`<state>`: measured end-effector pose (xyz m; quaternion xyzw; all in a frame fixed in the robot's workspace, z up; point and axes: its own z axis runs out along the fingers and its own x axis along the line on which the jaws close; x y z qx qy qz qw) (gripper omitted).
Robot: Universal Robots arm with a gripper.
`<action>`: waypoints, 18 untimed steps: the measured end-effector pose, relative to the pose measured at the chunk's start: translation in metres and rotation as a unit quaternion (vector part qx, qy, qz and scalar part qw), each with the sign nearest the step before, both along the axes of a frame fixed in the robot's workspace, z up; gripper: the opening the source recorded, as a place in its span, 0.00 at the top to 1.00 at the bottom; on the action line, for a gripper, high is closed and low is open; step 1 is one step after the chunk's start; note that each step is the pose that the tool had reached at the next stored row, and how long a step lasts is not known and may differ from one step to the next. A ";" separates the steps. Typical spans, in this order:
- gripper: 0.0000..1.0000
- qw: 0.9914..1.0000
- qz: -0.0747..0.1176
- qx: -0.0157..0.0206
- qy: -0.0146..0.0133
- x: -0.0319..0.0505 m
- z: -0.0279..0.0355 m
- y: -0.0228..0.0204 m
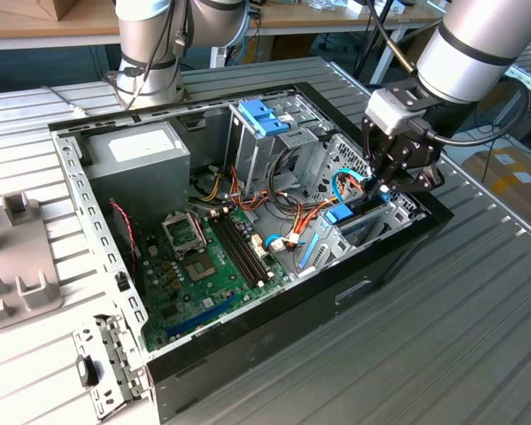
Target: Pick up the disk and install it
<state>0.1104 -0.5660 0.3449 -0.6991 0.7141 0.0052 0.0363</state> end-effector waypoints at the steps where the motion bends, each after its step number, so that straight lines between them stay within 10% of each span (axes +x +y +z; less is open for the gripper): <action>1: 0.83 1.000 0.000 0.000 0.000 0.0000 -0.0004 0.0001; 18: 0.83 1.000 0.000 0.000 0.000 0.0009 0.0005 0.0002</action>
